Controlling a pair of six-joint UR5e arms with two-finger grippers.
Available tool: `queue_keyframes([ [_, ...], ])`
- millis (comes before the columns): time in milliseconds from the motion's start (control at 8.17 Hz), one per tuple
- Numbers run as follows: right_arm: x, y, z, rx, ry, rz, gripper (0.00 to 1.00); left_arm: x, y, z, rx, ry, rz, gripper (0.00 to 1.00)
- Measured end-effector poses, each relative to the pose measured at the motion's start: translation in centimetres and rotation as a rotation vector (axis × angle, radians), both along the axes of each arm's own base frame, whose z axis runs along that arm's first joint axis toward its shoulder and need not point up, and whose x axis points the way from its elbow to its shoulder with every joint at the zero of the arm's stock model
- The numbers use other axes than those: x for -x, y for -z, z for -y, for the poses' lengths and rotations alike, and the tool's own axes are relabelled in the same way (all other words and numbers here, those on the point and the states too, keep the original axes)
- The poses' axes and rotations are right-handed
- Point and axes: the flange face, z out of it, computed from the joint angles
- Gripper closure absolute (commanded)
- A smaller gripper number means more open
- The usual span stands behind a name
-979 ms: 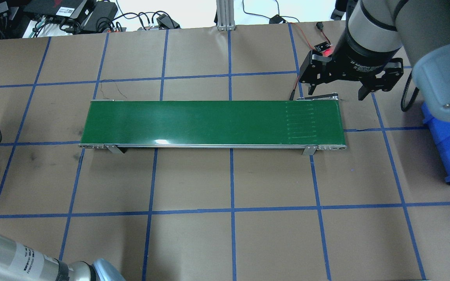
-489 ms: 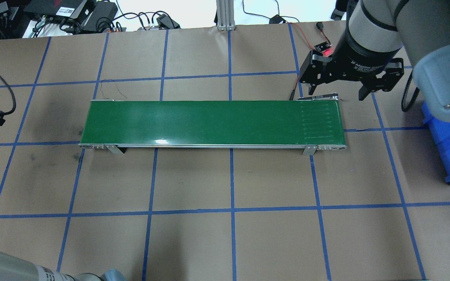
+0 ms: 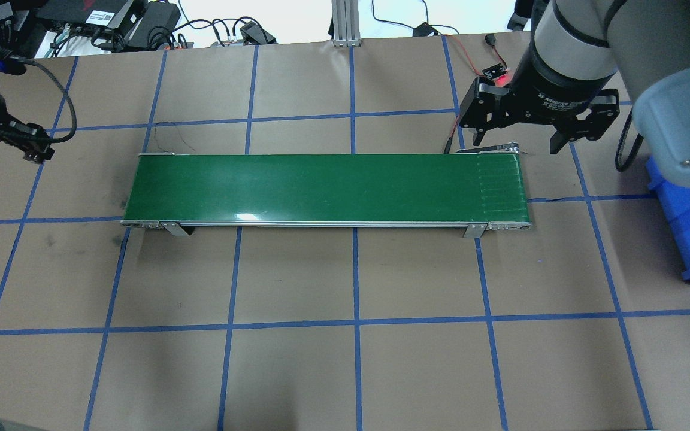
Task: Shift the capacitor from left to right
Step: 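Carry the capacitor with the left gripper over the near end of the conveyor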
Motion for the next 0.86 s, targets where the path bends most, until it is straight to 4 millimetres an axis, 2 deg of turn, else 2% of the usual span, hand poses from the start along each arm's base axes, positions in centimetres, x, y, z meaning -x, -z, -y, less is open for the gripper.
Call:
queue_keyframes([
  [245,0.0,0.0,0.0,0.000,0.000,0.000,0.00,4.9,-0.2,0.9,0.012,-0.035,-0.025,1.00],
  [856,0.0,0.0,0.0,-0.002,-0.001,0.000,0.00,9.1,3.0,2.4,-0.036,-0.118,-0.060,1.00],
])
